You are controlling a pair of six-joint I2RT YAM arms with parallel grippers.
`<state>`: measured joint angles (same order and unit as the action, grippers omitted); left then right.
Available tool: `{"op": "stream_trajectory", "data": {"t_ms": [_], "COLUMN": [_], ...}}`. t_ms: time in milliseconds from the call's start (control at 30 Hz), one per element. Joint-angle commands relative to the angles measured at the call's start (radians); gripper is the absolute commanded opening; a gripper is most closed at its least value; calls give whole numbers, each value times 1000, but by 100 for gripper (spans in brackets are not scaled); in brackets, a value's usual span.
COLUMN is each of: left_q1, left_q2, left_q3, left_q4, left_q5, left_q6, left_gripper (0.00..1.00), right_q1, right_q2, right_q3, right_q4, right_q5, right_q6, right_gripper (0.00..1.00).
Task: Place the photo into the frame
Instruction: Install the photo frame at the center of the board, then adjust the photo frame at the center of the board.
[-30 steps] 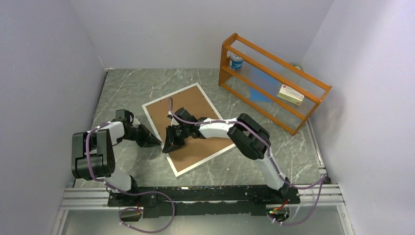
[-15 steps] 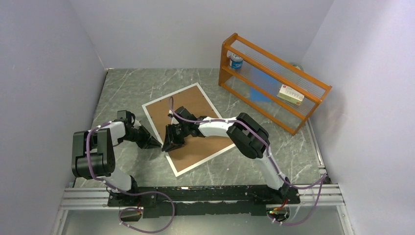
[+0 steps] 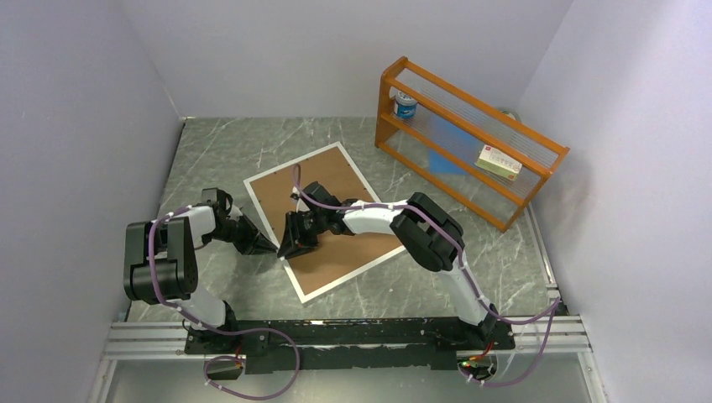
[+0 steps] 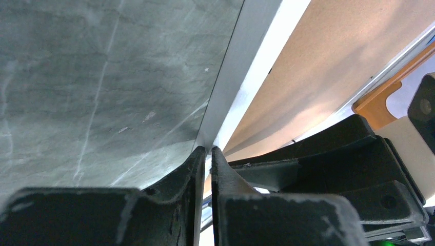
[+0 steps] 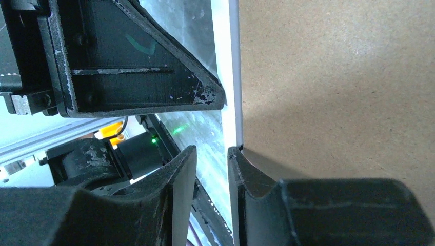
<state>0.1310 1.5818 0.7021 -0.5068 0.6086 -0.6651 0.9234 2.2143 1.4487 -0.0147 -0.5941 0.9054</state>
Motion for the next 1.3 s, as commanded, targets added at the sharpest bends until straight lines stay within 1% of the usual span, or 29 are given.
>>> {"op": "stream_trajectory", "data": {"t_ms": [0,233,433,600,700,800,900,967,1067,1167,1267], "left_q1": [-12,-13,-12,-11,-12,-11,-11,-11,-10,-9,-9], "left_q2": [21,3,-13,-40,-53,-71,-93,-102,-116,-133,-143], "left_q3": [-6,-31,-30,-39,-39,-42,-41,-28,4,32,58], "left_q4": [-46,-40,-50,-36,-20,5,28,30,16,4,-10], "left_q5": [-136,-172,-194,-180,-158,-127,-96,-85,-75,-75,-105], "left_q6": [29,15,16,9,3,-10,-25,-24,-17,-13,-19], "left_gripper": [13,13,11,13,19,30,42,49,57,61,63], "right_q1": [-52,-71,-77,-76,-78,-80,-85,-91,-107,-139,-192], "right_q2": [58,75,65,-20,-100,-183,-279,-338,-429,-494,-524], "right_q3": [-64,-51,-49,-50,-35,-12,-1,-2,-16,-52,-85], "right_q4": [-159,-244,-277,-300,-328,-364,-395,-430,-498,-545,-577], "right_q5": [222,308,358,404,448,473,535,602,777,903,953], "right_q6": [-59,-79,-92,-124,-163,-188,-201,-217,-216,-214,-213], "right_gripper": [34,35,36,40,43,47,51,57,74,88,93]}}
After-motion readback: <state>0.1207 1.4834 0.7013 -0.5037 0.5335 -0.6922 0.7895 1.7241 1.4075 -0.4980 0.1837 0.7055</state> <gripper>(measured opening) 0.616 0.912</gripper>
